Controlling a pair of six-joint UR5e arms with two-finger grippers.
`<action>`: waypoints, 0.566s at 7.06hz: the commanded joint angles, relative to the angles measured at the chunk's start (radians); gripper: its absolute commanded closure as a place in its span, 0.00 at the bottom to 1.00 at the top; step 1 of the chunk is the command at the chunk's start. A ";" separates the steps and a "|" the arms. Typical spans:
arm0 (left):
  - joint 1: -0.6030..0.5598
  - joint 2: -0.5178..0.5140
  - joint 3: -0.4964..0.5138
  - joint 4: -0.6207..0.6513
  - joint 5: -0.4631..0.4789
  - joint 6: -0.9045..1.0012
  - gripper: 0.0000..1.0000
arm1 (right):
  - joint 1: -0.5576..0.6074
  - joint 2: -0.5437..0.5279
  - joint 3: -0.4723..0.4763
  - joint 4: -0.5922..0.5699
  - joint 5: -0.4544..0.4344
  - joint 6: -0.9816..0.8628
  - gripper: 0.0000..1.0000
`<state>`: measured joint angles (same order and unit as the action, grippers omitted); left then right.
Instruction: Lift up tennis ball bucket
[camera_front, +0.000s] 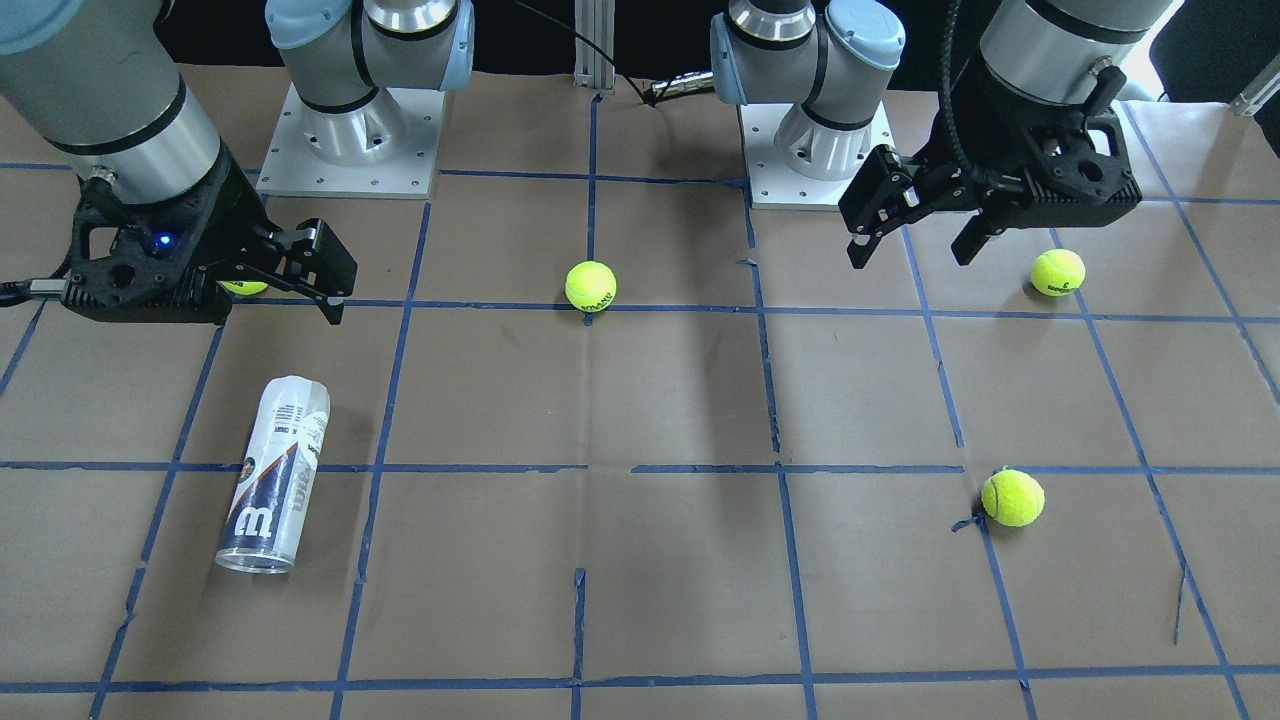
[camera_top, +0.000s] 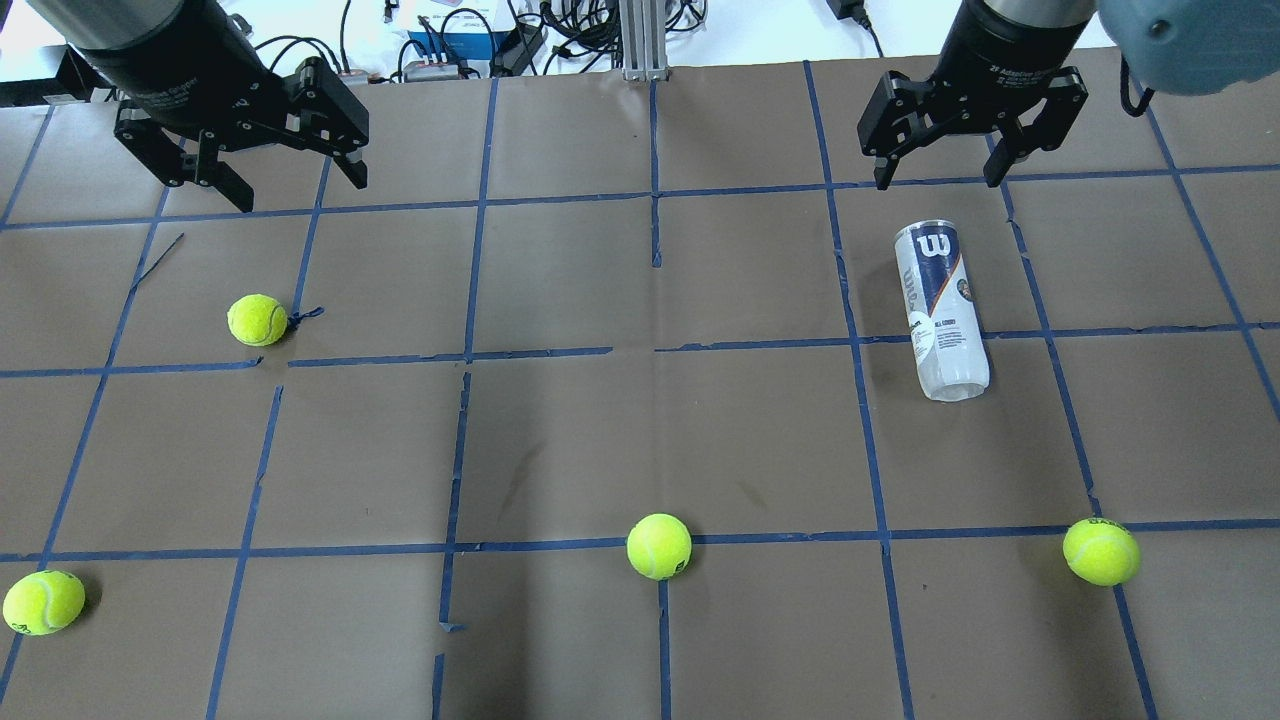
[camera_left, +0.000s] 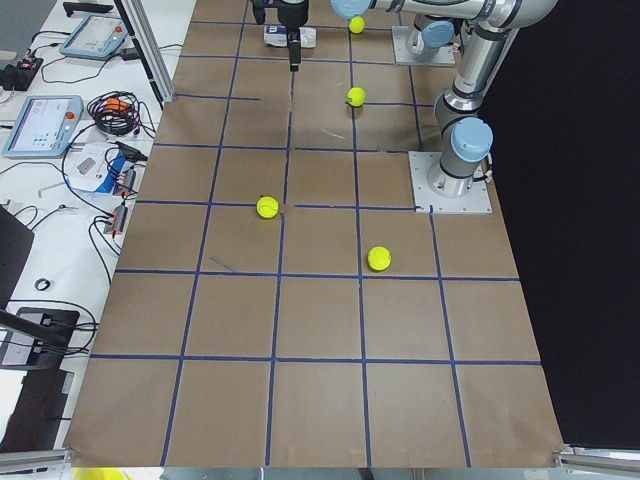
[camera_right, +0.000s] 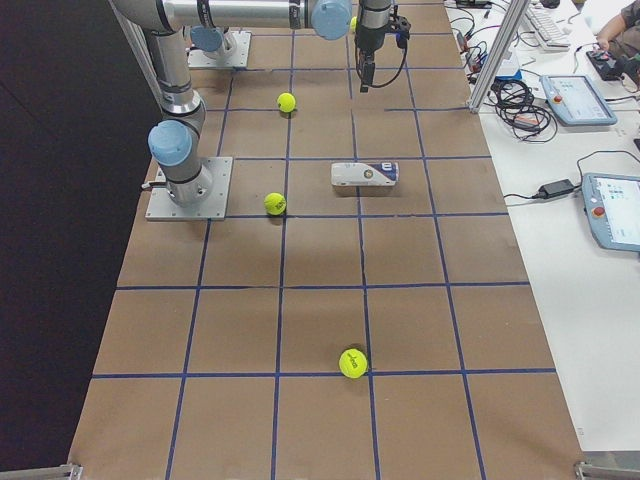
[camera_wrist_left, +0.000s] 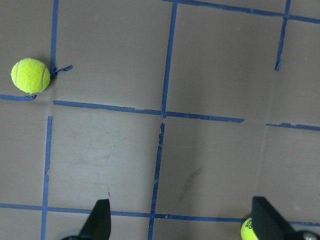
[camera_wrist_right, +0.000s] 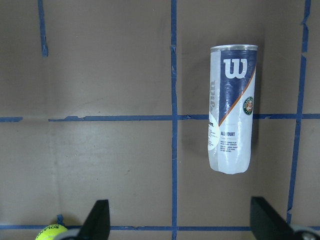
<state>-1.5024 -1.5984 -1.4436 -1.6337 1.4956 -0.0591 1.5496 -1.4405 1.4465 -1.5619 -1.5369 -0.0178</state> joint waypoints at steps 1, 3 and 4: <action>0.001 0.000 0.003 0.000 -0.003 -0.002 0.00 | 0.000 -0.001 -0.005 0.000 -0.002 0.009 0.00; -0.004 0.000 0.002 -0.001 0.000 -0.004 0.00 | 0.000 -0.001 0.000 0.003 -0.009 0.007 0.00; -0.004 0.000 0.002 -0.002 0.000 -0.004 0.00 | 0.000 -0.001 0.002 0.003 -0.011 0.007 0.00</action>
<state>-1.5049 -1.5988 -1.4419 -1.6347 1.4951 -0.0623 1.5493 -1.4415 1.4460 -1.5596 -1.5441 -0.0105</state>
